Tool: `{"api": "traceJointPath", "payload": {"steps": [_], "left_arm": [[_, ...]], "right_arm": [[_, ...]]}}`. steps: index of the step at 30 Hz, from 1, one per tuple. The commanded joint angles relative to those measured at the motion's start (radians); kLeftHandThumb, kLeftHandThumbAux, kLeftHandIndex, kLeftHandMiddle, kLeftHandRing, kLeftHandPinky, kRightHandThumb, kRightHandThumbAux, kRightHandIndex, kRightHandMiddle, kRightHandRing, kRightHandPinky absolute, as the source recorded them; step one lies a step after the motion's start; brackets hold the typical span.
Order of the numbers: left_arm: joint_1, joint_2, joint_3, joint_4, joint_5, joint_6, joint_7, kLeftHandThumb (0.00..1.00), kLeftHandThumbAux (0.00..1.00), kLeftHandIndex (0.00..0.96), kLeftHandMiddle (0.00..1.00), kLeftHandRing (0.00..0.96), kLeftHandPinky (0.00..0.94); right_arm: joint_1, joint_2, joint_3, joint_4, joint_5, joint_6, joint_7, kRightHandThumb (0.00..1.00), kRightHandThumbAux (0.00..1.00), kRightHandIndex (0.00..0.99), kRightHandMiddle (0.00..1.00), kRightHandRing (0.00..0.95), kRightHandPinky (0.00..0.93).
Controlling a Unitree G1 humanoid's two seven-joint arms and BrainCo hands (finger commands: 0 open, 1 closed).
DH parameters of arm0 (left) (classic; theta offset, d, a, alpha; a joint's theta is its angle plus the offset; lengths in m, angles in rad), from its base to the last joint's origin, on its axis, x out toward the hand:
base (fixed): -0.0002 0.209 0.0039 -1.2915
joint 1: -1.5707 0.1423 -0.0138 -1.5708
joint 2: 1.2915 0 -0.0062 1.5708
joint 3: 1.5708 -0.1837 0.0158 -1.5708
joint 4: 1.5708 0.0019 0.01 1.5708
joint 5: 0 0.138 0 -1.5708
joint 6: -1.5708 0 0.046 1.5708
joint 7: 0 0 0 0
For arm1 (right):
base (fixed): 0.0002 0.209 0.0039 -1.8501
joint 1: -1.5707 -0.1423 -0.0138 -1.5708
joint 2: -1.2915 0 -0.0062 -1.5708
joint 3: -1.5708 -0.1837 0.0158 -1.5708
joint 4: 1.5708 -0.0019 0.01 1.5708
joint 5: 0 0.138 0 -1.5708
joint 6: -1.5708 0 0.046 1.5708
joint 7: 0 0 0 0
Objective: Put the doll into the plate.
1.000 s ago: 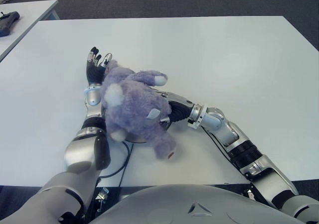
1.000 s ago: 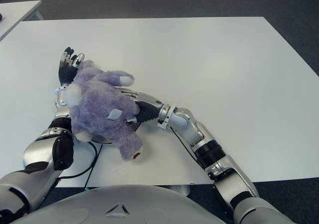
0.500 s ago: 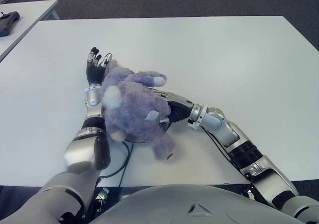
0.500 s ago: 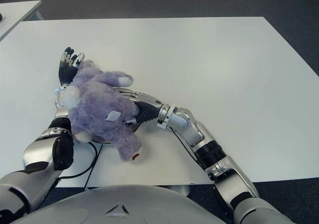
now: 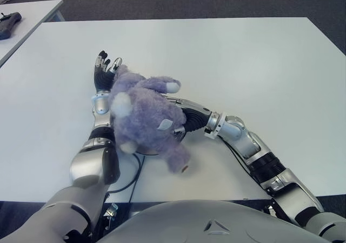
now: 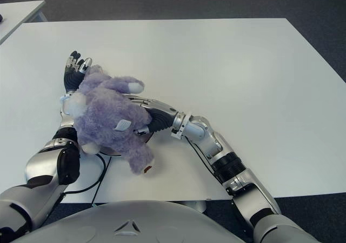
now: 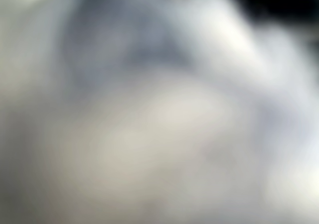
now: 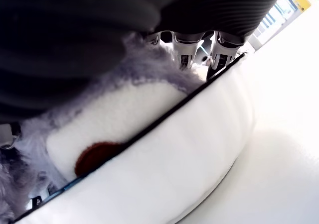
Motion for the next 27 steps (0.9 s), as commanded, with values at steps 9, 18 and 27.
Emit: {"api": "traceJointPath", "payload": {"steps": [9, 18, 27], "left_arm": [[0.299, -0.161, 0.003, 0.175, -0.020, -0.032, 0.008, 0.000, 0.630, 0.012, 0.063, 0.056, 0.078], [0.302, -0.156, 0.005, 0.180, -0.024, -0.036, -0.013, 0.000, 0.633, 0.021, 0.060, 0.053, 0.070], [0.300, -0.159, 0.020, 0.180, -0.038, -0.036, -0.030, 0.000, 0.644, 0.019, 0.058, 0.051, 0.072]], "right_arm": [[-0.147, 0.041, -0.125, 0.134, 0.191, -0.032, 0.045, 0.180, 0.371, 0.000, 0.000, 0.000, 0.000], [-0.164, 0.090, -0.158, 0.214, 0.217, -0.137, 0.001, 0.142, 0.394, 0.000, 0.000, 0.000, 0.000], [-0.210, 0.131, -0.198, 0.295, 0.211, -0.204, -0.037, 0.077, 0.408, 0.000, 0.000, 0.000, 0.000]]}}
